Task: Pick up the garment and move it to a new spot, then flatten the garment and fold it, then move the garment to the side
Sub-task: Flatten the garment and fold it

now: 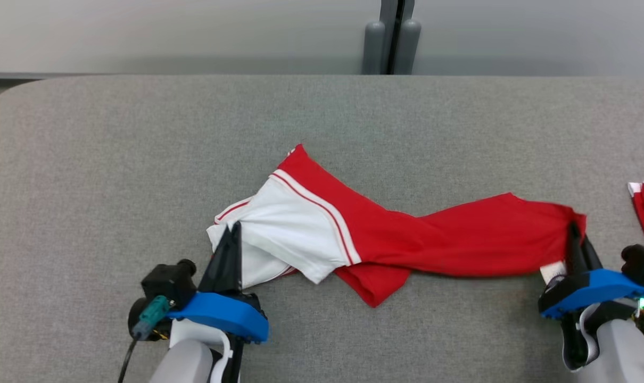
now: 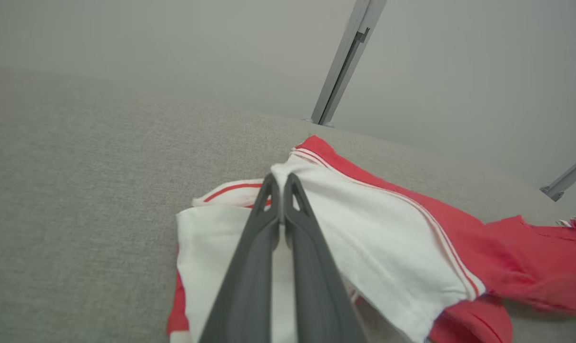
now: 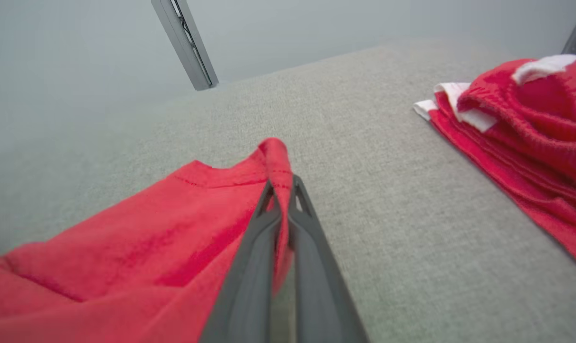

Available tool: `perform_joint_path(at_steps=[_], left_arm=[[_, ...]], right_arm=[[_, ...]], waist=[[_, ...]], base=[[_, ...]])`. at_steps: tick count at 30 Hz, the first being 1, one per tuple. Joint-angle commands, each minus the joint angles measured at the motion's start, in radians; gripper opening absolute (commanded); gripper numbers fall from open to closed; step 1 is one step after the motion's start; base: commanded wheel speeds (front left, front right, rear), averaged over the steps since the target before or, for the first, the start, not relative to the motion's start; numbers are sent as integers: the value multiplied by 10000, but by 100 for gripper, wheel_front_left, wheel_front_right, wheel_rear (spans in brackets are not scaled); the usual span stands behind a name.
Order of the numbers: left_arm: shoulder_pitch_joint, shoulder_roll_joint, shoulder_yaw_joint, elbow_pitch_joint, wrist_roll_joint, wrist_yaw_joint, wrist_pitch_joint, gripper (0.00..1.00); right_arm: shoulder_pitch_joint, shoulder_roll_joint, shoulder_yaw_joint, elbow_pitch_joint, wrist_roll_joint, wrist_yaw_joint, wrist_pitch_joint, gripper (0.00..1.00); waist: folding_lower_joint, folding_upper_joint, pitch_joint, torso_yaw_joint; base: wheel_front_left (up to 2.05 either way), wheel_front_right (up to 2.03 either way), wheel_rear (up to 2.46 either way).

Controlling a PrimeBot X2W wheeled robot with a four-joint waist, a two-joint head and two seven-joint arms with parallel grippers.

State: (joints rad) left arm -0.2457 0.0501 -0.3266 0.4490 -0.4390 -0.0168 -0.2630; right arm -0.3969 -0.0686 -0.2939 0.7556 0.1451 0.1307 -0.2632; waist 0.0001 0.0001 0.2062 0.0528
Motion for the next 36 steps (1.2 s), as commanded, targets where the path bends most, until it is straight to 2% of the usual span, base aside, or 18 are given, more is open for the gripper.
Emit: perform_joint_path(at_steps=[1, 7, 13, 20, 23, 27, 30, 34, 36], left_arm=[[85, 5, 220, -198, 54, 46, -25, 0], [-531, 11, 1530, -1161, 657, -171, -23, 0], [-1438, 456, 2816, -2149, 1369, -448, -25, 0], [-2858, 1062, 3321, -2819, 1850, -236, 53, 0], [-3584, 1246, 3296, -2817, 2010, -75, 385, 0], [-4820, 1347, 3071, -2245, 2411, 157, 665, 0], [-6101, 1337, 2962, -1535, 2752, 465, 464, 0], [-7916, 1181, 2931, -615, 3116, 890, 57, 0], [-8560, 1103, 2952, -336, 3179, 1007, -7, 0]], right_arm=[[9, 3, 79, -355, 320, 1, -24, 0], [-260, 72, 340, -2049, 2234, 1, -33, 0], [-729, -164, 1098, -3734, 3839, 1, -33, 0], [-1717, -846, 1808, -4766, 4489, 0, 239, 0], [-2344, -1060, 1885, -4776, 4351, 0, 491, 0], [-3569, -1221, 2053, -4120, 4007, 0, 612, 0], [-4895, -1319, 2117, -3226, 3399, 1, 385, 0], [-6756, -1386, 1671, -1989, 2642, 0, 21, 0], [-7581, -1458, 1364, -1886, 2179, 0, -21, 0]], waist=[[-1, -1, -177, -78], [-1, -1, -994, -241], [-1, -1, -1820, -430], [-1, -1, -1905, -479], [-1, -1, -1585, -436], [-1, -1, -778, -427], [-1, -1, -64, -413], [-1, -1, 566, -402], [-1, -1, 764, -355]], base=[[0, 0, 0], [0, 0, 0], [0, 0, 0], [0, 0, 0], [0, 0, 0], [0, 0, 0], [0, 0, 0], [0, 0, 0], [0, 0, 0]])
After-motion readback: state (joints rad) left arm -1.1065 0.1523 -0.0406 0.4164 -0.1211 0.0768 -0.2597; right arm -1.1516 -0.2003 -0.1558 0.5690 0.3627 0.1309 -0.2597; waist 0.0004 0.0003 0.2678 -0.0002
